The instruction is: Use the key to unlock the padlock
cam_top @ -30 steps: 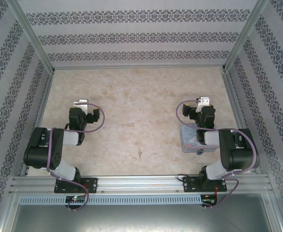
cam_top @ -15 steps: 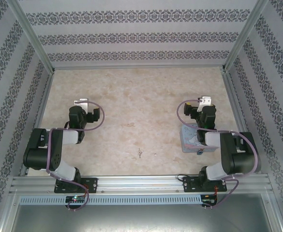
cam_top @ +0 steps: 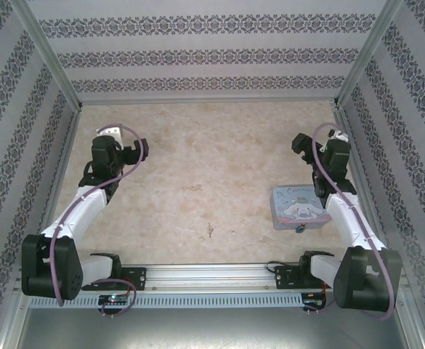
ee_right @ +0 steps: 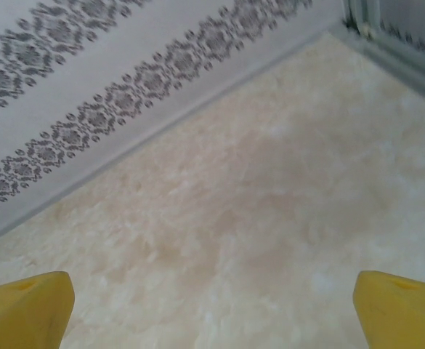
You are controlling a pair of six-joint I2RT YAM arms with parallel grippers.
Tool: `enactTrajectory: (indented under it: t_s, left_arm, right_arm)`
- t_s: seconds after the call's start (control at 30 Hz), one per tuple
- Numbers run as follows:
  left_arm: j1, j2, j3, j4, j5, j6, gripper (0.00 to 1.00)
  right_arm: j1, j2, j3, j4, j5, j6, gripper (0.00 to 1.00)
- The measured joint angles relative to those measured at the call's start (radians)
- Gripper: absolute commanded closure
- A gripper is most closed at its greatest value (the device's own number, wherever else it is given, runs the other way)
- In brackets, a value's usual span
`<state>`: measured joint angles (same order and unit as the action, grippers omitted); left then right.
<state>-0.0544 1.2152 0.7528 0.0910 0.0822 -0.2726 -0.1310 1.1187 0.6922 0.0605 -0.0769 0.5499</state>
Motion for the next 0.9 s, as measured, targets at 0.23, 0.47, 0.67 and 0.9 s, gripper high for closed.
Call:
enactTrajectory:
  t_s: [0.23, 0.47, 0.67, 0.9]
  left_arm:
    - [-0.253, 0.076, 0.104, -0.163, 0.044, -0.187, 0.00]
    - [-0.480, 0.252, 0.262, -0.217, 0.046, -0.293, 0.00]
    - [-0.542, 0.323, 0.336, -0.242, 0.050, -0.344, 0.00]
    - [-0.548, 0.323, 0.336, -0.259, 0.097, -0.418, 0.00]
  right_arm:
    - [-0.244, -0.086, 0.011, -0.426, 0.097, 0.151, 0.02]
    - [-0.397, -0.193, -0.060, -0.603, 0.105, 0.193, 0.02]
    - [-0.318, -0.204, -0.130, -0.611, -0.028, 0.224, 0.02]
    - [0.033, -0.300, -0.192, -0.568, -0.047, 0.380, 0.04]
